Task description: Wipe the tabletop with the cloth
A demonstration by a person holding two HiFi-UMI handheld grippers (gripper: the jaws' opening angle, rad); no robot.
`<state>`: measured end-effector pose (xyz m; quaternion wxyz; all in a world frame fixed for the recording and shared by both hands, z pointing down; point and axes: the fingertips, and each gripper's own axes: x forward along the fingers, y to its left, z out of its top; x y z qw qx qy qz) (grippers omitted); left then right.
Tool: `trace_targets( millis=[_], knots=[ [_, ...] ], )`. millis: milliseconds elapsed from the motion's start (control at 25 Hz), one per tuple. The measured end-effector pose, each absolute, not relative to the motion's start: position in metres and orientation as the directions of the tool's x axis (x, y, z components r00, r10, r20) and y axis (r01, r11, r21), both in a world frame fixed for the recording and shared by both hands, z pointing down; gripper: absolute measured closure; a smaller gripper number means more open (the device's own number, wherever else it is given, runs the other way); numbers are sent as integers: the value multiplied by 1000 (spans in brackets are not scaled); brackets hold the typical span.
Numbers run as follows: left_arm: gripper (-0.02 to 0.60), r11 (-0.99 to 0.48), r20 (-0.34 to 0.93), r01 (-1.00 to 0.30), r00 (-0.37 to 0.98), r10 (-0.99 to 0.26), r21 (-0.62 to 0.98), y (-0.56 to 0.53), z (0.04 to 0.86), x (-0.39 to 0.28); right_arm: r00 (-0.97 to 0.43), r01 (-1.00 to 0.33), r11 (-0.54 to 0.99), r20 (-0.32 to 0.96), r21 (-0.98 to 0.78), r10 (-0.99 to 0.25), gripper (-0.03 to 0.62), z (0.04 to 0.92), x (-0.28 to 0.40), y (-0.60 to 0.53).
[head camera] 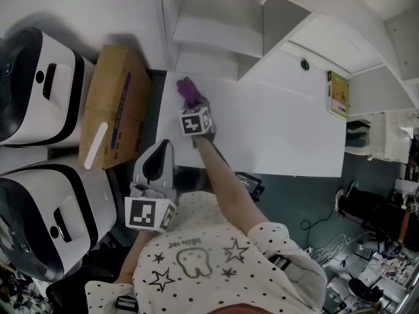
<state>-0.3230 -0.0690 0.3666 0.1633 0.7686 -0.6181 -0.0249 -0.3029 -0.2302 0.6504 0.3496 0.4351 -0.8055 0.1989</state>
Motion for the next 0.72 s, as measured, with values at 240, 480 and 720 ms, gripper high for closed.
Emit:
trace_targets(
  millis=[240, 480, 720],
  knots=[
    [588, -166, 168, -946, 218, -961, 280, -69, 368, -330, -406, -821, 570, 730, -27, -550, 528, 651, -321, -228],
    [588, -136, 175, -952, 189, -966, 273, -68, 369, -340, -438, -798, 601, 721, -37, -537, 528, 650, -340, -225],
    [588, -119, 177, -955, 171, -969, 272, -71, 368, -344, -454, -787, 615, 720, -49, -524, 528, 650, -350, -224]
  ],
)
